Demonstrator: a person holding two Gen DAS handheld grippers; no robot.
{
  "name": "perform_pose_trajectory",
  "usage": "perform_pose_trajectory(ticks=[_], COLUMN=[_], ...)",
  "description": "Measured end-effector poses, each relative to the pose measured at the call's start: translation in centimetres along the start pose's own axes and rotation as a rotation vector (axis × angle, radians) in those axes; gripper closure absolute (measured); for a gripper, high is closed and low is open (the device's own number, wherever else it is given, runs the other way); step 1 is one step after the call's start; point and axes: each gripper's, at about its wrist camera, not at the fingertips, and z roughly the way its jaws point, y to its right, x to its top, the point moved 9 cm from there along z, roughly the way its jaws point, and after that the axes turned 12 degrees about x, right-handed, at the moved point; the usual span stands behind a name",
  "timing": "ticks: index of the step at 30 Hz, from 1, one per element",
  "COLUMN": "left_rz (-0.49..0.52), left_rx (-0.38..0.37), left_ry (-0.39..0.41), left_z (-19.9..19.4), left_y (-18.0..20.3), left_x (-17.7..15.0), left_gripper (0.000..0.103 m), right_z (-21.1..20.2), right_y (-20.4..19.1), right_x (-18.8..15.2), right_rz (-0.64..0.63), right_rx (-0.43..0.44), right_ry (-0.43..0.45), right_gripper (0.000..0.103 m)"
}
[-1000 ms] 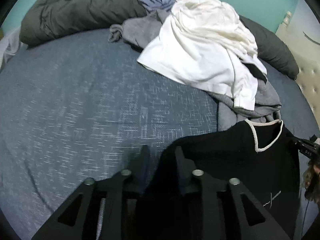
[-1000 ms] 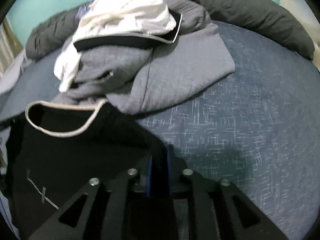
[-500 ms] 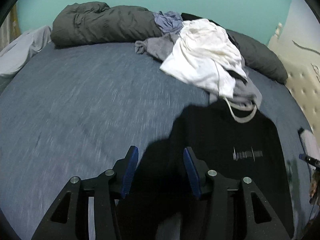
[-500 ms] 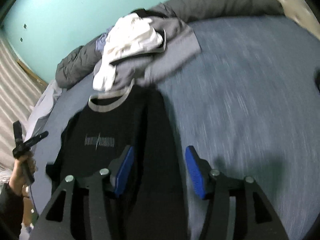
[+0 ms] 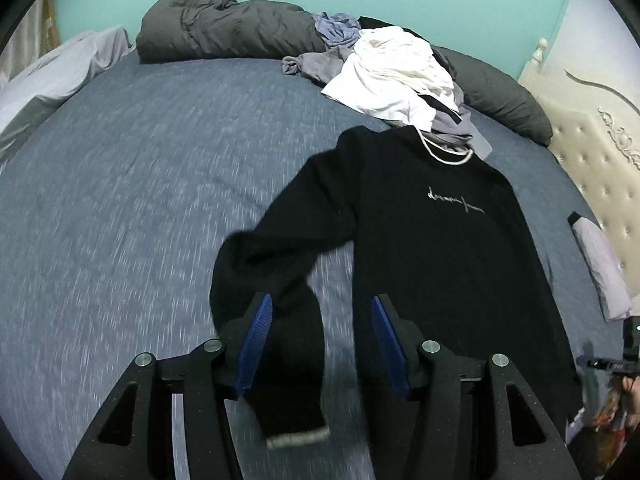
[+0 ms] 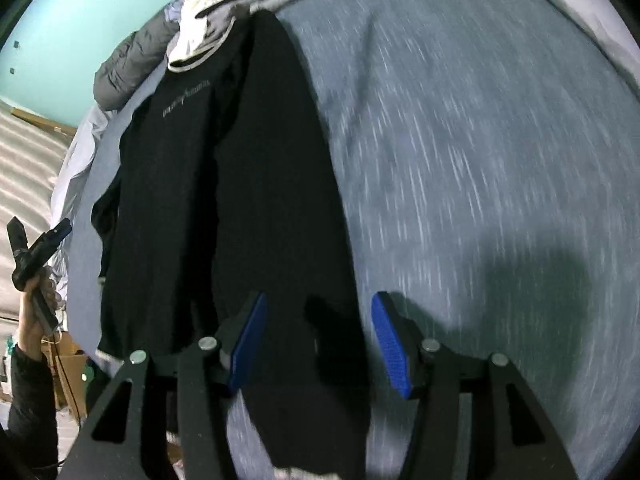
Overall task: Fold clothes
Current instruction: 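Release the sweatshirt with the left gripper while the right gripper straightens a sleeve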
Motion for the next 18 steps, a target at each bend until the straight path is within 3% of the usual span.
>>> perform_pose_trajectory(ticks=[8,10,12,18], left_rz=[-0.008,-0.009,-0.01,-0.028], left_rx=[0.008,0.012,0.018,0.023], left_ry=[0.015,0.015,0.019,0.028], left_z=[-3.8,-4.5,-5.3,-7.0], left_y=[-1.0,-1.4,-1.8,-3.0], left_x=[-2.2,-2.5,-2.8,-3.0], left_gripper=[0.042,0.042,0.042,0.041], right_z=[1.3,1.5,1.5,-0.7], right_y=[-0.6,-0.9,-1.0,-2.7], right_x=[-3.8,-3.9,-3.9,-2.6], right_rz=[0.014,-0.003,-0.002,-0.031], right_rx=[0.001,-0.016,-0.017,0.029], right_ry=[-0.035,-0.029,-0.02,0.06], right_gripper=[0.048,0.057,0.091,0.096])
